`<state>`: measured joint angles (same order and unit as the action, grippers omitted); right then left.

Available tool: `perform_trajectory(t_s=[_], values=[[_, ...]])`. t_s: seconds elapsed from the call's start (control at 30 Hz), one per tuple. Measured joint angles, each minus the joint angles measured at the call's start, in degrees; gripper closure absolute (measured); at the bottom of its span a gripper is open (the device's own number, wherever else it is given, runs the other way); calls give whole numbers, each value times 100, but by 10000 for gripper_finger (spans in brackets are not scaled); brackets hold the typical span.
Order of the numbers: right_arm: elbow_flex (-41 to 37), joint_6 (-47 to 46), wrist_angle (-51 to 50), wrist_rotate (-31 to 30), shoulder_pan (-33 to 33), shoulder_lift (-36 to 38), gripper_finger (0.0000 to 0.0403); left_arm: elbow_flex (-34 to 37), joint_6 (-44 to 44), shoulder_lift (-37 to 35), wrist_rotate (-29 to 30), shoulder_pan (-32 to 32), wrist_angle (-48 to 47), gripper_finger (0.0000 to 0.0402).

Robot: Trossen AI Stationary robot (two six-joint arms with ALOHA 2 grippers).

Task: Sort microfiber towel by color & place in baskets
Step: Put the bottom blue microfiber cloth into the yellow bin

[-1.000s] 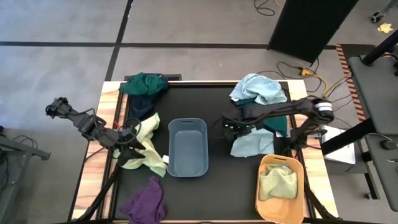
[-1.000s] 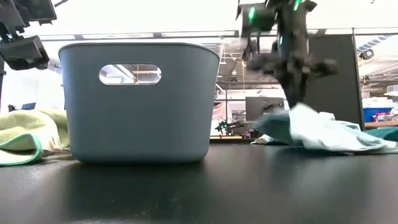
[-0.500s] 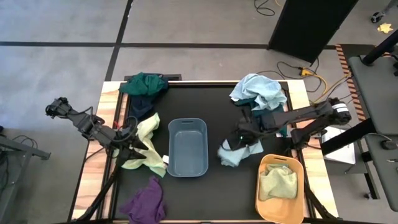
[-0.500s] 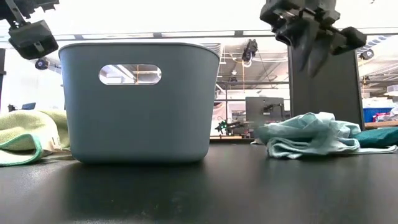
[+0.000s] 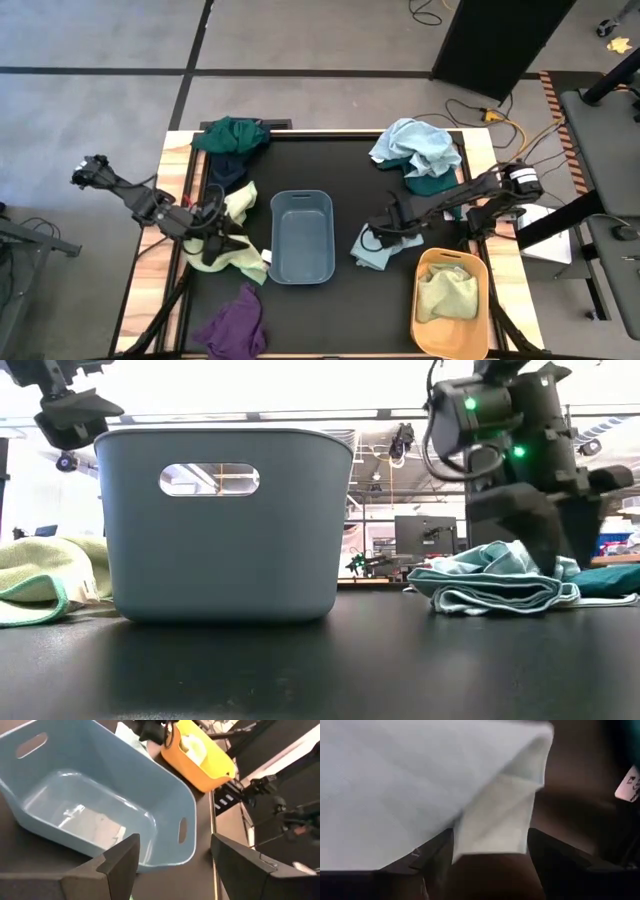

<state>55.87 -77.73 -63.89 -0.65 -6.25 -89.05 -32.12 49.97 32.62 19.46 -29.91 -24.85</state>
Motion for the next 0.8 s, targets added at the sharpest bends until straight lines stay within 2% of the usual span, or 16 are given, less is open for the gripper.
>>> perform_trajectory(t_s=[0.23,0.43,0.57,0.7,0.8], values=[[-304,533,633,561,64,-29,185,0,391,404,63,0,311,171],[-345,585,792,528,66,-112,206,0,564,789,97,0,602,171],[-390,545,783,244,65,-112,224,0,565,939,98,0,644,171],[-600,509,910,224,95,-112,262,0,565,923,97,0,642,171],[-718,412,903,220,93,-97,305,-74,496,832,95,0,603,171]])
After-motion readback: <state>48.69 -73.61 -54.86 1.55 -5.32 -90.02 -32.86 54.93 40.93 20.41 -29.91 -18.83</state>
